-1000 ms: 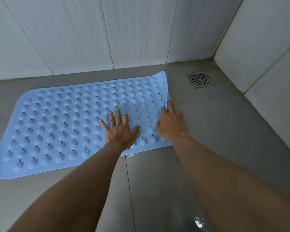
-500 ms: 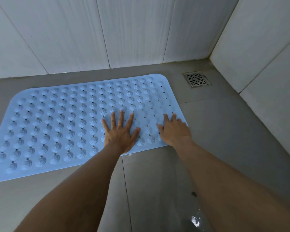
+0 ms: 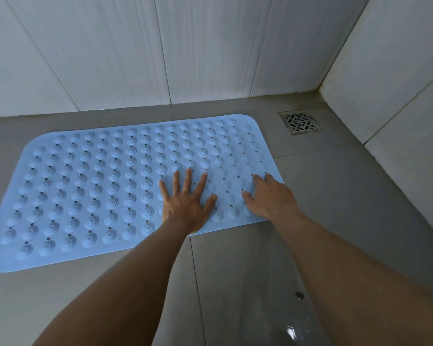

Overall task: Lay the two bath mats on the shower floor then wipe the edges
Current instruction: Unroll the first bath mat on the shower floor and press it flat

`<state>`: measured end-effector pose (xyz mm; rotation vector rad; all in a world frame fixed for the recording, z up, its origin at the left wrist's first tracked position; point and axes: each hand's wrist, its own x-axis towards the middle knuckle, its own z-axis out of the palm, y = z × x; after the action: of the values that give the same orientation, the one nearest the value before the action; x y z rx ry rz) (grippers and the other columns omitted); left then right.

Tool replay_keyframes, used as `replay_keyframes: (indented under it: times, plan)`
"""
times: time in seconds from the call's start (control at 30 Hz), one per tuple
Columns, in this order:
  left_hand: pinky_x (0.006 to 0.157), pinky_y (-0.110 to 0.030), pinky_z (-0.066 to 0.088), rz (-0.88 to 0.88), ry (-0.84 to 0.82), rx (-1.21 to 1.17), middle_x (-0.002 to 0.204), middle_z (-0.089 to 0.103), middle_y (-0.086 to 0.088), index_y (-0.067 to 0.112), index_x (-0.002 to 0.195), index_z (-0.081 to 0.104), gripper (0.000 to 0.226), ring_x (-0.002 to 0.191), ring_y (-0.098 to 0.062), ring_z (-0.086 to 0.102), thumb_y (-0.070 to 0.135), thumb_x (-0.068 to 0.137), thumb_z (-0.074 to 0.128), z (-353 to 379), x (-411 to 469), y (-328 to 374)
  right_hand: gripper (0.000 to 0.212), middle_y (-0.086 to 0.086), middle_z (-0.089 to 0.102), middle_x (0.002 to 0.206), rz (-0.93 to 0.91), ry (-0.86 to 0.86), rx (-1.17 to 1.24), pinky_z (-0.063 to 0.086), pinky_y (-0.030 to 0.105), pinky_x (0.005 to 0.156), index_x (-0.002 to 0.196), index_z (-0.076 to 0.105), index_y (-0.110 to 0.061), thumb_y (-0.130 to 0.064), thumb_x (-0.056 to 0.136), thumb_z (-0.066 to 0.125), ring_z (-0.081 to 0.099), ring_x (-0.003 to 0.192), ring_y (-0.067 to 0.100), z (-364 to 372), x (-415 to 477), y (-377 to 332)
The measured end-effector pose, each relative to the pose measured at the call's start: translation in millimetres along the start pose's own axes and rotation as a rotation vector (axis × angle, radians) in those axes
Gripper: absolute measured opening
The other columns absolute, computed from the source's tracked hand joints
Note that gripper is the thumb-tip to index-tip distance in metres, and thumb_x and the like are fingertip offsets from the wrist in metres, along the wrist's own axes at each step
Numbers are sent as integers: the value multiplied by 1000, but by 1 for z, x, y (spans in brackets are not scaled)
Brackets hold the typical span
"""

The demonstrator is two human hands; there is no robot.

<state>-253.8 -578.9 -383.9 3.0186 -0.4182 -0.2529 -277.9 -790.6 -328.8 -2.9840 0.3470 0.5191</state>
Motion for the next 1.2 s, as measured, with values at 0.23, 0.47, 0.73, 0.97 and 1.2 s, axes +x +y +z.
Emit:
replay_keyframes:
  times: [0.23,0.47,0.73,0.97,1.2]
  plan:
    - [115,-51,20,-25,138,-107,162,23,-3,35,157,12,64,144,-29,25,61,99,20,-21,6,-19,63,13,38,147,62,74,-22,37,52,104,145,39,-19,-58,97,30,39,132,35,-5,10,-22]
    - [120,-53,12,-236,152,-96,163,18,-11,27,156,22,58,149,-30,13,51,103,20,-39,28,-131,70,12,4,166,-133,95,39,11,60,118,158,11,-26,-61,99,24,7,151,33,-8,52,-124]
    - [118,-64,-4,-449,-17,-46,165,-18,-6,37,157,-6,68,152,-32,-14,65,97,10,-46,50,-267,72,7,-15,166,-367,47,12,-3,67,116,158,-3,-36,-69,97,15,-12,152,32,-2,104,-269]
    - [121,-56,1,-307,102,40,164,11,-13,22,144,35,69,152,-29,0,67,94,17,-57,75,-305,72,8,-17,166,-487,102,-100,-10,67,115,157,-9,-34,-67,98,14,-20,150,34,8,143,-333]
    - [117,-62,-10,-292,19,-49,166,-15,5,42,154,-15,66,151,-32,-18,66,95,-1,-41,82,-317,64,-4,-18,165,-556,117,-126,-4,65,117,153,-18,-46,-67,97,5,-14,153,26,24,157,-331]
